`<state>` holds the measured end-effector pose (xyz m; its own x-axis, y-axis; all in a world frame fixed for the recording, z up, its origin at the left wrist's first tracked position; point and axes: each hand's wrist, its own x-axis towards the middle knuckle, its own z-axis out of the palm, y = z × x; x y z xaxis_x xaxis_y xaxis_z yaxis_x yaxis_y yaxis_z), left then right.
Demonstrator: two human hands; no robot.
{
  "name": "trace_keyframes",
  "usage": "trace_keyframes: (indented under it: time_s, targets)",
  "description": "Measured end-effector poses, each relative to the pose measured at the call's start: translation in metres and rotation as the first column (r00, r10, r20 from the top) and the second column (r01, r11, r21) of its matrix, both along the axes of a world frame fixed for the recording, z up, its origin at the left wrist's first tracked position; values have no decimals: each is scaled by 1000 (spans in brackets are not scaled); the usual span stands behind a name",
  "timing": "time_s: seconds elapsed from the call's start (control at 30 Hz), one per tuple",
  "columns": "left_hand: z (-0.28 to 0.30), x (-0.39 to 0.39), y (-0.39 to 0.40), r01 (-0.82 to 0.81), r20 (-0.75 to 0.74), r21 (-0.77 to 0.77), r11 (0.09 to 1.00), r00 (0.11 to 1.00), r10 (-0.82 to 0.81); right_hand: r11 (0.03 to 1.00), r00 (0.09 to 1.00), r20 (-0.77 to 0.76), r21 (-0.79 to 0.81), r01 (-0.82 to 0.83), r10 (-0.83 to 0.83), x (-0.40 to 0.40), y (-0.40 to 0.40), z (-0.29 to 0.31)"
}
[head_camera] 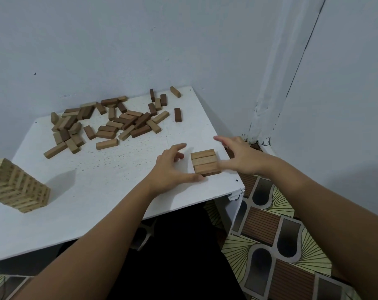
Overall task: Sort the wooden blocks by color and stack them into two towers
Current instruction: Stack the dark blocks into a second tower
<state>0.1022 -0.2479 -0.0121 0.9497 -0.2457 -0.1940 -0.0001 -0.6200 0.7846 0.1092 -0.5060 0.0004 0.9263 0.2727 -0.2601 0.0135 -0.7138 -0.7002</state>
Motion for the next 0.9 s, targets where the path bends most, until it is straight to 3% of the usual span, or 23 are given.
trace_keyframes:
  time_s: [0.07, 0.17, 0.23, 0.27, 0.4, 0.5, 0.67, 0.9]
  targets:
    - [4, -10, -6, -84, 23, -100, 991, 996, 87, 954, 987, 18, 258, 152, -162, -6, 5, -3]
    - [5, -31, -30, -261, -61, -422, 868, 964, 260, 693, 931, -101, 641, 330, -351, -17, 30, -6]
    - [1, -40, -48, -370, -156, -536, 759, 927, 342, 535, 903, -180, 754, 382, -391, -25, 48, -8]
    - [1, -43, -54, -380, -150, -542, 749, 921, 359, 521, 899, -182, 761, 385, -398, -30, 54, -9]
    - [-3, -44, -42, -320, 107, -295, 900, 925, 364, 798, 948, -15, 536, 277, -319, -43, 47, -13]
    - [-6, -39, -20, -249, 146, -104, 963, 954, 263, 914, 975, 9, 351, 203, -220, -45, 30, -16]
    - [-8, -42, -8, -226, 155, -40, 973, 961, 230, 983, 995, 13, 157, 95, -98, -47, 20, -26]
    - [-13, -40, -9, -244, 215, -38, 969, 945, 246, 979, 992, 28, 168, 116, -123, -46, 22, -32]
